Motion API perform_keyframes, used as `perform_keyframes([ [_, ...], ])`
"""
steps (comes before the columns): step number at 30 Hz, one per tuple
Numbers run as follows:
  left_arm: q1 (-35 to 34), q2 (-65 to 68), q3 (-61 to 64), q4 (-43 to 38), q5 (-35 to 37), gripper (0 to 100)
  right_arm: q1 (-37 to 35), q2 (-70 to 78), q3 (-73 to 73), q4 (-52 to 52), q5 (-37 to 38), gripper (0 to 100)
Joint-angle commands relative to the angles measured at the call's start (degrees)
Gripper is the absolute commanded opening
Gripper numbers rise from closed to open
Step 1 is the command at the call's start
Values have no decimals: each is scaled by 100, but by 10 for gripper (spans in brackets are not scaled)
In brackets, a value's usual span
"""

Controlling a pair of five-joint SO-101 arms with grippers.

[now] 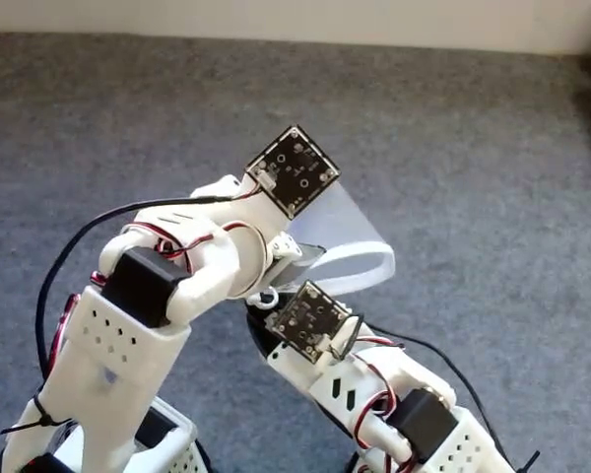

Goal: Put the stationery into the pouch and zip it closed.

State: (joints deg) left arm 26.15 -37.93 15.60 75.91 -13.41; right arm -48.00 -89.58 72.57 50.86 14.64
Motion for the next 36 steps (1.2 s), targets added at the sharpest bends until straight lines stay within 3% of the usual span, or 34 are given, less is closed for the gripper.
perform_keyframes([
  [1, -365, -57, -233, -26, -44, 274, 110, -110, -57, 4, 70, 5],
  [7, -840, -57, -435, 343, -387, 273, 945, -119, -119, 4, 79, 5],
  [14, -848, -57, -655, 923, -1169, 242, 1719, -119, -136, 4, 79, 5],
  [21, -796, -57, -585, 1178, -1222, 242, 2123, -119, -549, 251, 79, 5],
  [26, -752, -57, 207, 589, -1222, 242, 2123, -119, -857, 585, 79, 5],
  [36, 127, -57, 1648, -1090, -1187, 242, 2123, -119, -857, 576, 53, 5],
])
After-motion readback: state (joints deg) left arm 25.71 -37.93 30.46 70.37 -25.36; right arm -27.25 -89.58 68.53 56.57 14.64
